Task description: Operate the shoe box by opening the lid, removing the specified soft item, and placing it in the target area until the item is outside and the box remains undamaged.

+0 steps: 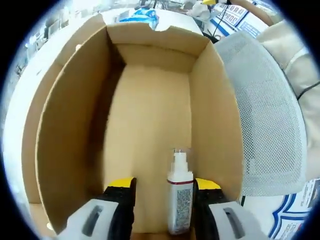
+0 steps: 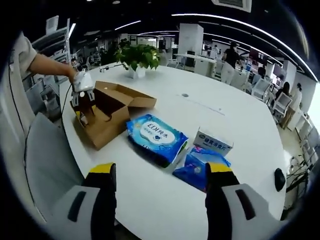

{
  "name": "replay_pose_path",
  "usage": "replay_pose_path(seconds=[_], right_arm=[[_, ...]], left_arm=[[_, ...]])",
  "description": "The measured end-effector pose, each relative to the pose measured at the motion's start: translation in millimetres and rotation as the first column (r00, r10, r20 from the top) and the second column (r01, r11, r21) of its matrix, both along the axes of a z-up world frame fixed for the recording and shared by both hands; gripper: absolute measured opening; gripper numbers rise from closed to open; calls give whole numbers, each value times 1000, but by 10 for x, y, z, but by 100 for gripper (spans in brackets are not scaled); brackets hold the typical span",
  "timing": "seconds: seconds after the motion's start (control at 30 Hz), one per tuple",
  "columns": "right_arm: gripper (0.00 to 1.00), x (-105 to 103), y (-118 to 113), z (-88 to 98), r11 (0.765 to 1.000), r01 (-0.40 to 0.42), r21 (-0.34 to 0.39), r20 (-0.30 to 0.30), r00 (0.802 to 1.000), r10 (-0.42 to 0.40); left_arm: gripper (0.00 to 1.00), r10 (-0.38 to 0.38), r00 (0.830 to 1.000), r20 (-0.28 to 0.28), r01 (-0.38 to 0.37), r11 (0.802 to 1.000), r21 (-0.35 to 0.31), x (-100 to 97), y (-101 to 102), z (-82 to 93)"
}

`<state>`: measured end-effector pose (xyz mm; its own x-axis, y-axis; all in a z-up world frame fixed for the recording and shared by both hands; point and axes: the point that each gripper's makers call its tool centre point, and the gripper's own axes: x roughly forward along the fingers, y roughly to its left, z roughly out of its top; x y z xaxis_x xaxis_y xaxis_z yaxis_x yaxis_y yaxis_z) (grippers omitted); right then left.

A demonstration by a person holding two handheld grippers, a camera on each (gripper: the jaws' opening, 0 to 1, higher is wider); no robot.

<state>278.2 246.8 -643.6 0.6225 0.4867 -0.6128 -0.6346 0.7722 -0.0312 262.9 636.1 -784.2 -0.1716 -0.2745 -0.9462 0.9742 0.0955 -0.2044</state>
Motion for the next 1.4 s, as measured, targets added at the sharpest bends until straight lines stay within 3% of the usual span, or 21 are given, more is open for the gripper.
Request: replay_pose_path(seconds=[0.5,1.17,1.4], right_arm=[[62,-37,125,0,1000,-3,20,12,1000,3],[58,-98,275,46,999,-31,42,24,999,30],[57,-118,341,111,997,-42,67,35,999,40]], left_arm=[[25,108,992,60,-107,994,-15,46,-42,-13],[23,164,981,104,-165,986,1,77,-7,-28],[23,182,977,112,-182,983,-12,112,-16,69]])
